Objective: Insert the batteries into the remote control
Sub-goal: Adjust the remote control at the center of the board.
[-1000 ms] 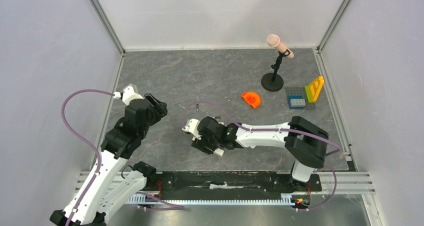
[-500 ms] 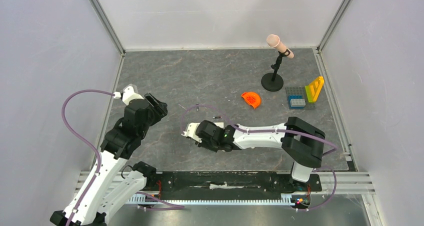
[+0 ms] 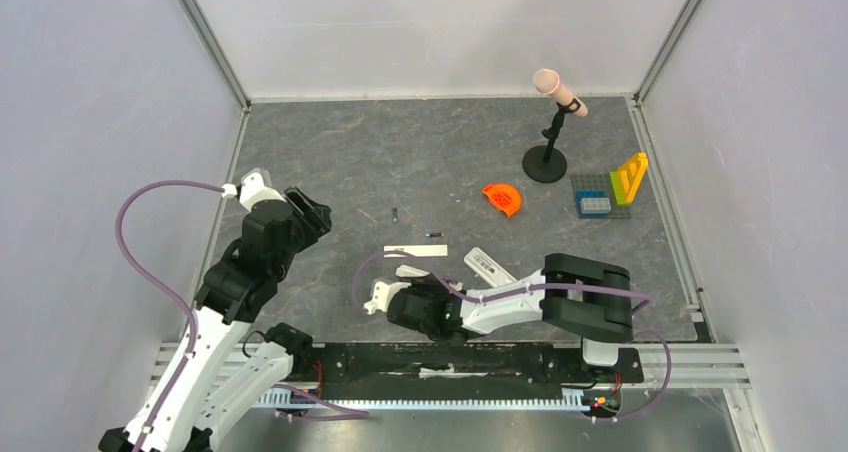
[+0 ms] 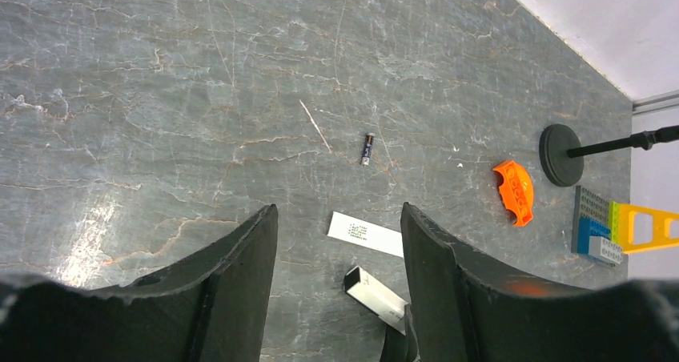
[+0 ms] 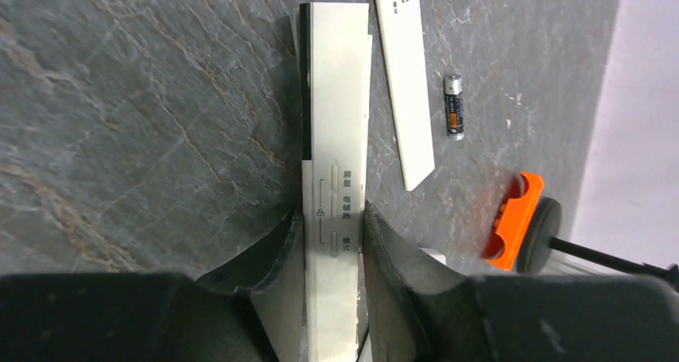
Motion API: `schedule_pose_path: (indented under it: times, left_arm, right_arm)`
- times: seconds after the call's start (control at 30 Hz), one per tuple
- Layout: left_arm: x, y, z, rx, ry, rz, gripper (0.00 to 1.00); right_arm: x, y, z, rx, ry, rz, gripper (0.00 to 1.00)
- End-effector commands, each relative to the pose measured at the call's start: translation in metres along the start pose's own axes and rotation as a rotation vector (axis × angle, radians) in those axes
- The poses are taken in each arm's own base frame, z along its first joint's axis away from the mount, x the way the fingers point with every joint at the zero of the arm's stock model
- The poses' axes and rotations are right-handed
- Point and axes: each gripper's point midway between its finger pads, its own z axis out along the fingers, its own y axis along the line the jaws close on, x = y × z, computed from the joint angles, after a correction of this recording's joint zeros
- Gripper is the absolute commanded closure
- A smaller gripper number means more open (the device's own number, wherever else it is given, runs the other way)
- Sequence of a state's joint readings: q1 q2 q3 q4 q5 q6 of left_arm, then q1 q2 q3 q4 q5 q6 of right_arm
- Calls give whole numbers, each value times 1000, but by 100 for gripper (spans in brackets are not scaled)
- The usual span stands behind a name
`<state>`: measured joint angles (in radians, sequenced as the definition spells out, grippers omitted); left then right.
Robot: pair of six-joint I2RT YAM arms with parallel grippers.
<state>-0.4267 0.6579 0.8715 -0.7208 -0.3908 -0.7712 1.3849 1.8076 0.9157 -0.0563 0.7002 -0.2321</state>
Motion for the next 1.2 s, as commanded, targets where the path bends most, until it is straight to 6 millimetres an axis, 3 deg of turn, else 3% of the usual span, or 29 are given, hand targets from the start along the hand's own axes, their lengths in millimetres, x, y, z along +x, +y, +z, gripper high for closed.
schedule_pose_path:
  times: [0.0, 0.13, 0.43, 0.67, 0.8, 0.87, 0.97, 1.17]
  left_arm:
    - [-14, 0, -5, -6, -41, 28, 37]
    - [-11, 3, -2, -13, -40, 28, 37]
    - [-5, 4, 3, -13, -28, 27, 37]
    - [6, 0, 7, 16, 13, 37, 36]
    - [30, -5, 13, 67, 107, 54, 34]
    - [50, -10, 19, 104, 183, 58, 33]
    - [85, -18, 30, 160, 309, 31, 32]
    - [136, -24, 54, 208, 479, -26, 29]
  right_arm:
    - [-11, -13, 0, 148, -32, -5, 71]
    - [-10, -2, -1, 170, -24, -30, 63]
    - [-9, 32, -14, 116, -44, -5, 35]
    - [-25, 40, -53, -65, -95, 201, 23]
    - [-46, 22, -92, -198, -177, 405, 14]
    - [-49, 11, -101, -295, -194, 559, 14]
    - [-38, -25, -95, -335, -177, 831, 14]
    - [-8, -85, -52, -346, -93, 1275, 12]
